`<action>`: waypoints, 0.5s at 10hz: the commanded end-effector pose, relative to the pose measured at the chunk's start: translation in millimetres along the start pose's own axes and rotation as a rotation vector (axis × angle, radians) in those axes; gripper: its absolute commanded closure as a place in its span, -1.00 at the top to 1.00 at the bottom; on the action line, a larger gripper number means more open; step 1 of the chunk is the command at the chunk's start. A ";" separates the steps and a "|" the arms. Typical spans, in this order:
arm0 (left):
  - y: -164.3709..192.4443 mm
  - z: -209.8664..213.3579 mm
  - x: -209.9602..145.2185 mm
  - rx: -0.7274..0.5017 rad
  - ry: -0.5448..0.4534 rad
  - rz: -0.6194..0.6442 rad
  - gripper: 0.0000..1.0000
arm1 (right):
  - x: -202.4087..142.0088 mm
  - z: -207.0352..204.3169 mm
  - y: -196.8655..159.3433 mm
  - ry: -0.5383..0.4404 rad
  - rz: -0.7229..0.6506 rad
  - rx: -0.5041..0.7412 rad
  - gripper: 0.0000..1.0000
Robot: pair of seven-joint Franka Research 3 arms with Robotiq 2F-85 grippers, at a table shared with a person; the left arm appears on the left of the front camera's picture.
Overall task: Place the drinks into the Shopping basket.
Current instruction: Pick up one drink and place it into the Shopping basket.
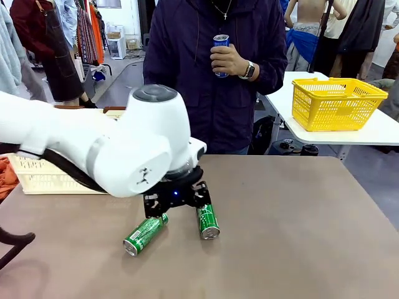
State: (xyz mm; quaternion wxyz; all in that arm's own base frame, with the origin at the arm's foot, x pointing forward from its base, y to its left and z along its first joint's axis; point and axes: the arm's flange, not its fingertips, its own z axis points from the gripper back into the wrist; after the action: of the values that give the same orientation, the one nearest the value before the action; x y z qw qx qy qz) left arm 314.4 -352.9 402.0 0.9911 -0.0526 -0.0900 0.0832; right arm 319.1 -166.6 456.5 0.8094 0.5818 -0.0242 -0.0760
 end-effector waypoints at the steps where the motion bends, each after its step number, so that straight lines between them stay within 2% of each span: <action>1: -32.2 -21.5 5.2 -0.038 -0.072 -0.070 1.00 | -0.8 1.8 4.7 0.010 -0.009 -0.009 1.00; 2: -42.8 -36.0 7.0 -0.095 -0.045 -0.162 1.00 | -0.8 1.8 4.7 0.010 -0.009 -0.009 1.00; 5: -67.2 -66.4 22.0 -0.080 -0.081 -0.205 1.00 | -0.8 1.8 4.7 0.010 -0.009 -0.009 1.00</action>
State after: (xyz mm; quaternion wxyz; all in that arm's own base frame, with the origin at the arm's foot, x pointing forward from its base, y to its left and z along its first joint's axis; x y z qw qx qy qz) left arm 344.4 -404.2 355.2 0.9898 -0.0738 -0.1175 -0.0325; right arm 319.1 -166.6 456.6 0.8094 0.5818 -0.0242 -0.0760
